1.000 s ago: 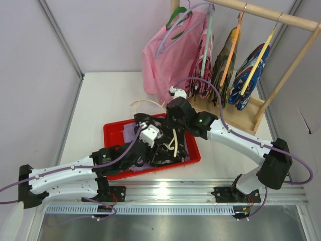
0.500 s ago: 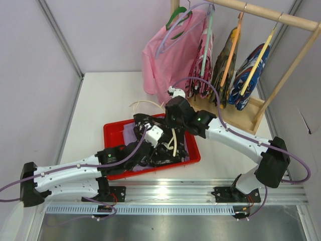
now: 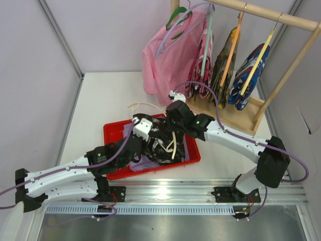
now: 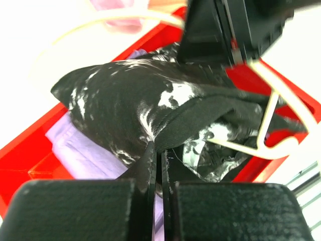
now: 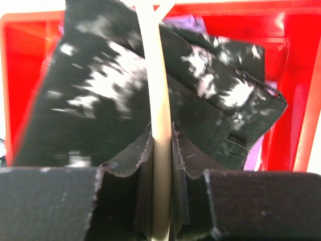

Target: Remove the trousers from the hanger

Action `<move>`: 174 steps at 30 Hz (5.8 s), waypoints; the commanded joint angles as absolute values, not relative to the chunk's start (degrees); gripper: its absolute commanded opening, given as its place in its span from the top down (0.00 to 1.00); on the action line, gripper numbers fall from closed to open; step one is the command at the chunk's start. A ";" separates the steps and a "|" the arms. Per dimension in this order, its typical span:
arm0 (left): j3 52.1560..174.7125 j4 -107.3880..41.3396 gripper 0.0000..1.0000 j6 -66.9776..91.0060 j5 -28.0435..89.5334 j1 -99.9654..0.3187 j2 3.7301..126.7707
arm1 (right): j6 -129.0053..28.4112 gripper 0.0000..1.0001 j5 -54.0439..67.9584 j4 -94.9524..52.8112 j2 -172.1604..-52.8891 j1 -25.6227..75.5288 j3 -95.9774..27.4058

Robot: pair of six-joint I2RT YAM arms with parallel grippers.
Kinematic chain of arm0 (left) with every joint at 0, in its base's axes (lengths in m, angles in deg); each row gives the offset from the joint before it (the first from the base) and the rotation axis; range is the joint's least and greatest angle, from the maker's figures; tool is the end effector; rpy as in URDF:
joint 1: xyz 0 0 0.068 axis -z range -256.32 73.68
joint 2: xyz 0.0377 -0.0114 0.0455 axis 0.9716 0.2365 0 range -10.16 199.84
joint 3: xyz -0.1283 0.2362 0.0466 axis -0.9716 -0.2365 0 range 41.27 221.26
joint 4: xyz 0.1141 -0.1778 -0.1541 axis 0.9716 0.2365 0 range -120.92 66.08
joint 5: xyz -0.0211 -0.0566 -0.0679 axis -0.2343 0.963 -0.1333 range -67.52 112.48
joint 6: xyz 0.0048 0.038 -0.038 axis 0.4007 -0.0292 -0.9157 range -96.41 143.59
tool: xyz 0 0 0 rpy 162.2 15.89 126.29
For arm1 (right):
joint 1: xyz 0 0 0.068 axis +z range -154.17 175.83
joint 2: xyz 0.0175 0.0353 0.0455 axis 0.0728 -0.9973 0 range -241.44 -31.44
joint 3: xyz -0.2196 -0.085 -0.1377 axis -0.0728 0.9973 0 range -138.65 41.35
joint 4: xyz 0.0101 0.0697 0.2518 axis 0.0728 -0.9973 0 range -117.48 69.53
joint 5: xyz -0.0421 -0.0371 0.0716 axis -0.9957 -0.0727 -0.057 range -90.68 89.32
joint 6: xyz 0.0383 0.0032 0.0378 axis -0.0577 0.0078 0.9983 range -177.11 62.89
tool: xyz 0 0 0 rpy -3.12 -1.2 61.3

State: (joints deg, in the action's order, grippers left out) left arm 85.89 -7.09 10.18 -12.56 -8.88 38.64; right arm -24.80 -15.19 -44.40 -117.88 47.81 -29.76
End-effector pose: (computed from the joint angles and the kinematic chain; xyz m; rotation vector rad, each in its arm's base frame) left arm 0.0903 -0.1638 0.3058 0.5539 1.8975 -0.2899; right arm 0.2163 0.2622 0.3015 -0.2535 2.2662 0.5098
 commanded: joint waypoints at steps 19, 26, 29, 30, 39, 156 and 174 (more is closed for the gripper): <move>89.08 -4.20 0.98 13.39 -4.96 -9.53 39.58 | -17.39 1.00 -20.02 -36.57 -111.60 48.74 -18.77; 89.69 -1.48 0.71 14.63 0.33 -9.44 42.58 | -18.70 1.00 -16.69 -31.82 -110.11 49.70 -23.67; 89.25 -2.27 0.53 14.63 2.00 -9.26 42.40 | -19.84 1.00 -14.49 -29.54 -110.63 50.05 -26.40; 89.25 -2.62 0.45 14.63 2.35 -9.26 42.32 | -20.02 1.00 -14.31 -29.27 -110.89 50.49 -27.11; 88.90 -2.01 0.39 15.95 -1.50 -6.98 46.44 | -20.90 1.00 -13.60 -29.61 -114.32 52.51 -32.65; 89.51 0.10 0.21 12.95 -10.56 -13.04 42.39 | -12.99 1.00 -30.40 -31.90 -112.74 53.31 -15.25; 96.37 4.41 0.25 28.07 -5.37 -12.34 56.45 | -13.17 1.00 -30.04 -31.20 -112.74 53.13 -15.08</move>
